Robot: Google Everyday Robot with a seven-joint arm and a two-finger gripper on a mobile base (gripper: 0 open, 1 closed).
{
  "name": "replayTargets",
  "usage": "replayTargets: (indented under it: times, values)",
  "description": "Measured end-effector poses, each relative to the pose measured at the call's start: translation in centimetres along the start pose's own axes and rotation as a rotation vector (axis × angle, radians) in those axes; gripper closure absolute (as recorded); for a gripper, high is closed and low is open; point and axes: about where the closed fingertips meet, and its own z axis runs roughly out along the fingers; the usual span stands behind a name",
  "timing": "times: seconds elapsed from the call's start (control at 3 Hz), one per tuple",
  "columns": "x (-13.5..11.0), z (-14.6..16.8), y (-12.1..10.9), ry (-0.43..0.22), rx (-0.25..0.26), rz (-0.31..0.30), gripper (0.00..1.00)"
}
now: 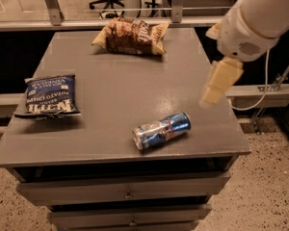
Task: Move brown chip bag near redbull can
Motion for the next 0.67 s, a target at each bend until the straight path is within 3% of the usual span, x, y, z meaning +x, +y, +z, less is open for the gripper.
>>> replayTargets:
  times: [0.33,0.67]
  values:
    - [-6.17,3.80,-4.37,-0.123,0.083,-0.034,0.00]
    - [-6.18,3.80,-4.37,-0.123,0.083,-0.034,0.00]
